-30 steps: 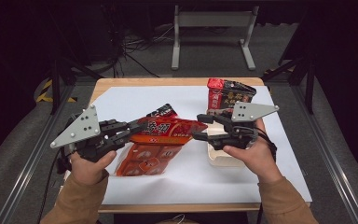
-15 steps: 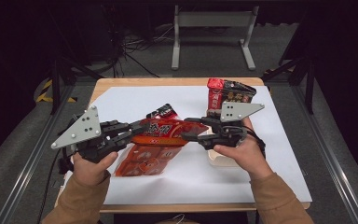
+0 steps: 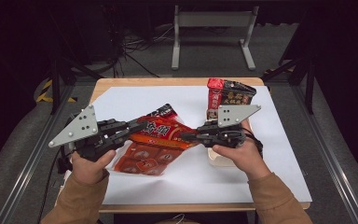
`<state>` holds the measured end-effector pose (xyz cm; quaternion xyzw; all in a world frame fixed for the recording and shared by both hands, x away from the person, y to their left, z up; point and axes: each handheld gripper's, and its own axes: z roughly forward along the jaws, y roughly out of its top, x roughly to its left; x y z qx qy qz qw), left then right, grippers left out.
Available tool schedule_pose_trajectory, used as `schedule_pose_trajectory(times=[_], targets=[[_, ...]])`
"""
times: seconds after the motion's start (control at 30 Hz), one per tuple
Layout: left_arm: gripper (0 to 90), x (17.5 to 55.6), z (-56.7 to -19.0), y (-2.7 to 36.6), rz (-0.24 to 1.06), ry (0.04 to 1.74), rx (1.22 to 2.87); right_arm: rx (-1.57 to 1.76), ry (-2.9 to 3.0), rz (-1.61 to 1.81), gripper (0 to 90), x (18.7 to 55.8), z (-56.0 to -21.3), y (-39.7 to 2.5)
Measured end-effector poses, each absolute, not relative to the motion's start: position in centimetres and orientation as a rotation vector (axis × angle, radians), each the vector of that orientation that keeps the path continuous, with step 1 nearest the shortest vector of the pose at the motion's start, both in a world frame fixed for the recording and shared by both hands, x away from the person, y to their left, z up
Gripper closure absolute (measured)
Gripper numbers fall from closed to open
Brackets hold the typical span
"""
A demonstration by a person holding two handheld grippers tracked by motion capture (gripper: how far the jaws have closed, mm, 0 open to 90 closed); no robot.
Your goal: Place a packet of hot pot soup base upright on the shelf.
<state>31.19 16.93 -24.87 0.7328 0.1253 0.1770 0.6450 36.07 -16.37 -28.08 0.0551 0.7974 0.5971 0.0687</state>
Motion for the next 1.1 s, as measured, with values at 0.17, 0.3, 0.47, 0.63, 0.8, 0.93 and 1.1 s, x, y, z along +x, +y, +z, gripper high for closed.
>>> schedule_pose_trajectory(times=[0.17,0.3,0.47,0.63,0.8,0.93,1.1], targets=[[90.0,31.2,-24.8,17.0,0.410,0.285,1.666,0.177,2.391,1.797,89.3,35.9,-27.9,-16.4],[90.0,31.2,-24.9,17.1,0.411,0.293,1.660,0.188,2.378,1.803,89.5,35.7,-27.5,-16.5],[90.0,31.4,-25.0,17.2,0.406,0.303,1.656,0.204,2.361,1.807,89.5,35.2,-26.7,-16.7],[88.8,31.5,-25.0,17.1,0.410,0.309,1.658,0.225,2.362,1.804,89.6,34.9,-25.8,-17.1],[85.7,31.8,-25.2,17.1,0.400,0.322,1.655,0.241,2.363,1.781,89.7,34.6,-25.0,-17.3],[82.3,31.9,-25.3,17.1,0.402,0.332,1.659,0.245,2.356,1.759,89.7,34.5,-24.6,-17.4],[75.8,32.1,-25.4,17.1,0.406,0.342,1.662,0.245,2.379,1.724,89.7,34.3,-23.7,-17.3]])
